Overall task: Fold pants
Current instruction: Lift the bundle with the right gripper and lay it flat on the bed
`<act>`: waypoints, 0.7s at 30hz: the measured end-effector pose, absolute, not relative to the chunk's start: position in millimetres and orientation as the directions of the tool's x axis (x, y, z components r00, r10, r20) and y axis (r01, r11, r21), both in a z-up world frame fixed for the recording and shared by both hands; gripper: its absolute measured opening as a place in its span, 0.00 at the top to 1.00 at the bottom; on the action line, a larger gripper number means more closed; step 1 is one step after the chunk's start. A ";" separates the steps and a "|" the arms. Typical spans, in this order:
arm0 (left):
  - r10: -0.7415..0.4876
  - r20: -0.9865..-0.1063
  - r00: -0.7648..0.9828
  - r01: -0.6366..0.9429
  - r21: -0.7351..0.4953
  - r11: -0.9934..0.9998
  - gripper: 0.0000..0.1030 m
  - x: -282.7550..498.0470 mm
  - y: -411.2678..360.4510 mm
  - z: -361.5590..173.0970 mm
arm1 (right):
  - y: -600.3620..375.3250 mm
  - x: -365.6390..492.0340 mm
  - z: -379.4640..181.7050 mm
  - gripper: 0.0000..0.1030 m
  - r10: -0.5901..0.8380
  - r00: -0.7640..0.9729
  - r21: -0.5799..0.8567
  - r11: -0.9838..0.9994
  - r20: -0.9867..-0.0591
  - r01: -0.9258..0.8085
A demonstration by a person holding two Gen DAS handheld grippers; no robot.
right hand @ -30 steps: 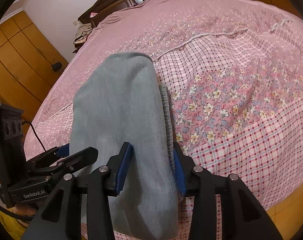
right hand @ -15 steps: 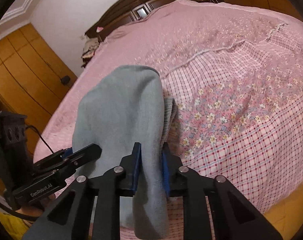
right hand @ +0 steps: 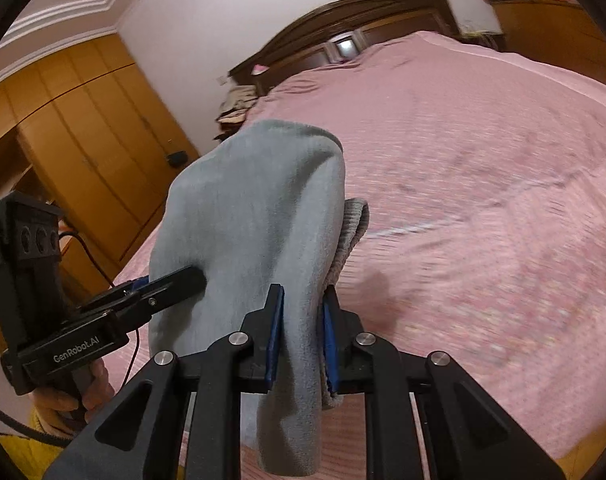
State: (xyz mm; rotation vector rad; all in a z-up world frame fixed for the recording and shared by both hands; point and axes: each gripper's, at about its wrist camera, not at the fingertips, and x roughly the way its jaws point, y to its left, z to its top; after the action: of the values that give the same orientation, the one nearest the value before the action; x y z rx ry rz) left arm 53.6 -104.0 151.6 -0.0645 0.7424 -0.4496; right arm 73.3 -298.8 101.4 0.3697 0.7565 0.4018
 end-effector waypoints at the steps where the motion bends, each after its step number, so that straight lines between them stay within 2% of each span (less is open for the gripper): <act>1: -0.403 -0.641 0.653 0.360 -0.206 0.910 0.69 55.2 -95.0 153.7 | -289.8 76.5 101.8 0.81 0.486 0.654 0.461 0.857 -0.580 -0.229; 11: -0.324 -0.669 0.669 0.271 -0.187 0.944 0.69 99.4 7.9 134.2 | -187.3 135.5 83.6 0.81 0.561 0.565 0.456 0.826 -0.605 -0.332; 21: -0.366 -0.710 0.601 0.224 -0.290 0.931 0.67 181.0 58.7 66.7 | -130.0 205.9 41.2 0.81 0.522 0.514 0.413 0.853 -0.681 -0.318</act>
State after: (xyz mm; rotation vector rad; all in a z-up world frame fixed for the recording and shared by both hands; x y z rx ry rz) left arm 181.0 58.7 66.7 -0.1776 0.8610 -0.3434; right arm 205.9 -130.0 41.2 0.2490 0.8983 0.5108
